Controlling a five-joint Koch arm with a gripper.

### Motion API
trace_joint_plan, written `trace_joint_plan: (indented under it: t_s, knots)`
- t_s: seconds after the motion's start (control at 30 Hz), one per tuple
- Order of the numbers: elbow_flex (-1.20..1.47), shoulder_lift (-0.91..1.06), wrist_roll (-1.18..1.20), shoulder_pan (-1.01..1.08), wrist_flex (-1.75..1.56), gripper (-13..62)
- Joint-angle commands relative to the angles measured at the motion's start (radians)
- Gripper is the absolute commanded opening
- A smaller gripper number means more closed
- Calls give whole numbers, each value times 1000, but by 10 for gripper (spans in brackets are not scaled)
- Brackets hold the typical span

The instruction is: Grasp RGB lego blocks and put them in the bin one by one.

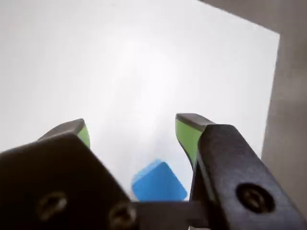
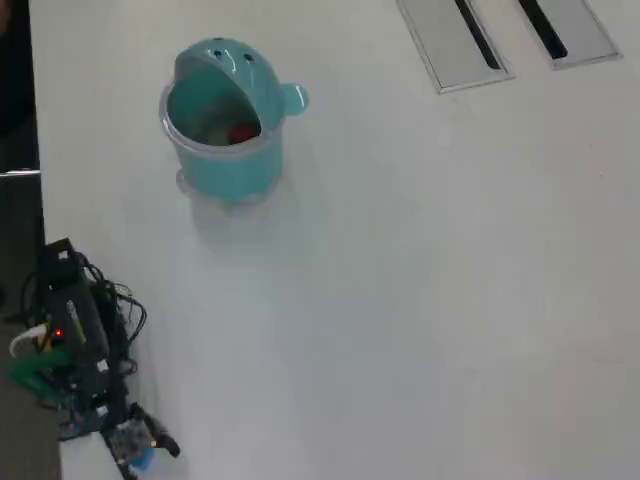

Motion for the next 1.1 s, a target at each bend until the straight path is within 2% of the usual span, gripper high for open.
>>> trace_joint_plan:
  t_s: [0.0, 0.13, 0.3, 0.43, 0.77, 1.07]
  knots:
    - [-104, -25, 64, 14, 28, 322]
    - [-212, -100, 52, 38, 143, 322]
    - [-206, -100, 15, 55, 232, 327]
    - [-232, -103, -158, 101, 262, 337]
    - [-175, -143, -272, 172, 273, 334]
    - [-163, -143, -333, 132, 356, 336]
